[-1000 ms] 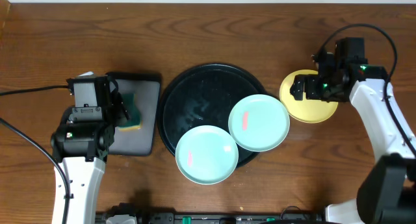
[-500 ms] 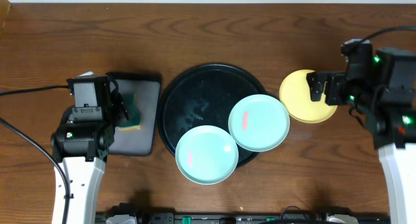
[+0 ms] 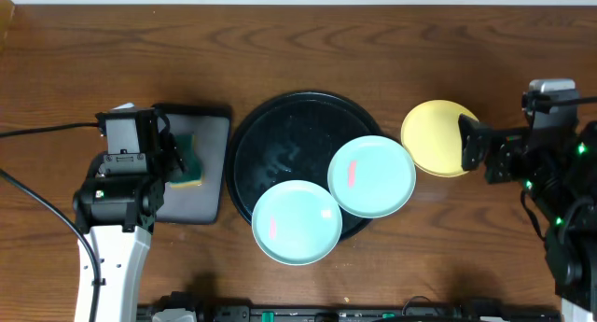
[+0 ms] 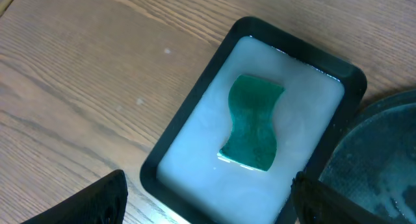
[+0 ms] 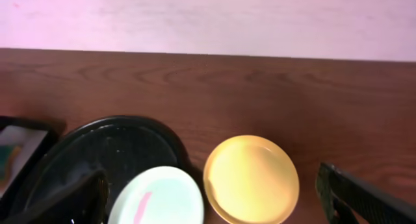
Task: Clean dirty plates on tray and stack at the side
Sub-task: 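Open right gripper and withdraw it down-right from the yellow plate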
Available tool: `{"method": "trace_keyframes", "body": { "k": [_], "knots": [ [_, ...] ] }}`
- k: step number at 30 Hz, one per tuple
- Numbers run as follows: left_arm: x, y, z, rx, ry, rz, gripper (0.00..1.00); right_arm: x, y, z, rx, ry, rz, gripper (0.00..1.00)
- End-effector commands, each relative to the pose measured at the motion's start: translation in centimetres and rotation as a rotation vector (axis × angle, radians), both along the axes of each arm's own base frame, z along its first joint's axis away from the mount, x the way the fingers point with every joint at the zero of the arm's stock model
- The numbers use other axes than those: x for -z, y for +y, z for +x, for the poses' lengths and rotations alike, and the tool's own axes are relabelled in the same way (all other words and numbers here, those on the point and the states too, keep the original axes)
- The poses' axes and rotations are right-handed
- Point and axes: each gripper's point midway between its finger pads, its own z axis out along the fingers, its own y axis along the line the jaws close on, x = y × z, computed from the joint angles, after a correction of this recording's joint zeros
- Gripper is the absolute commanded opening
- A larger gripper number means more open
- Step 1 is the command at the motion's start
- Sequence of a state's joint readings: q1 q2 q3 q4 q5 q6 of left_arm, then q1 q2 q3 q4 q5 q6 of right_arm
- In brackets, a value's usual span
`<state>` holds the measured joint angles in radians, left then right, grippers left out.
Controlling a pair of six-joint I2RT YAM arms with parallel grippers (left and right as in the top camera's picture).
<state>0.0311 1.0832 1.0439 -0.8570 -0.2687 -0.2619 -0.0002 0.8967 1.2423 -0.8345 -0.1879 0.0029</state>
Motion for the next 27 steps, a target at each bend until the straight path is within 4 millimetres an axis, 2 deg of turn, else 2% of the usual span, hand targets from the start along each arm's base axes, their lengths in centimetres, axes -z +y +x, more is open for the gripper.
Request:
{"method": "trace_keyframes", "body": {
  "k": [1,6,10,15,22,24,27],
  "knots": [
    [-0.8,0.3,0.2,-0.011,-0.016,0.011,0.81,-1.0,0.8,-0.5,-0.036,-0.043,-0.019,0.99],
    [-0.8,0.3,0.2,-0.011,-0.017,0.011,0.81,-2.0,1.4,-1.1,-0.056,-0.093,-0.017,0.99],
    [-0.8,0.3,0.2,-0.011,-0.017,0.011,0.81,-1.8,1.6,-1.8,-0.067,-0.141,-0.015,0.99],
    [-0.8,0.3,0.2,-0.011,-0.017,0.011,0.81,0.1,1.9,-2.6,-0.082,-0.211,-0.006,0.99],
    [-0.8,0.3,0.2,-0.011,-0.016,0.011,0.81,3.9,2.7,-3.5,-0.133,-0.37,0.014,0.99],
    [-0.8,0.3,0.2,-0.012,-0.017,0.011,0.81,4.6,2.9,-3.8,-0.145,-0.447,0.018,0.99],
    [-0.8,0.3,0.2,-0.011,-0.017,0.011,0.81,4.5,2.9,-4.3,-0.145,-0.531,0.017,0.99]
  ]
}}
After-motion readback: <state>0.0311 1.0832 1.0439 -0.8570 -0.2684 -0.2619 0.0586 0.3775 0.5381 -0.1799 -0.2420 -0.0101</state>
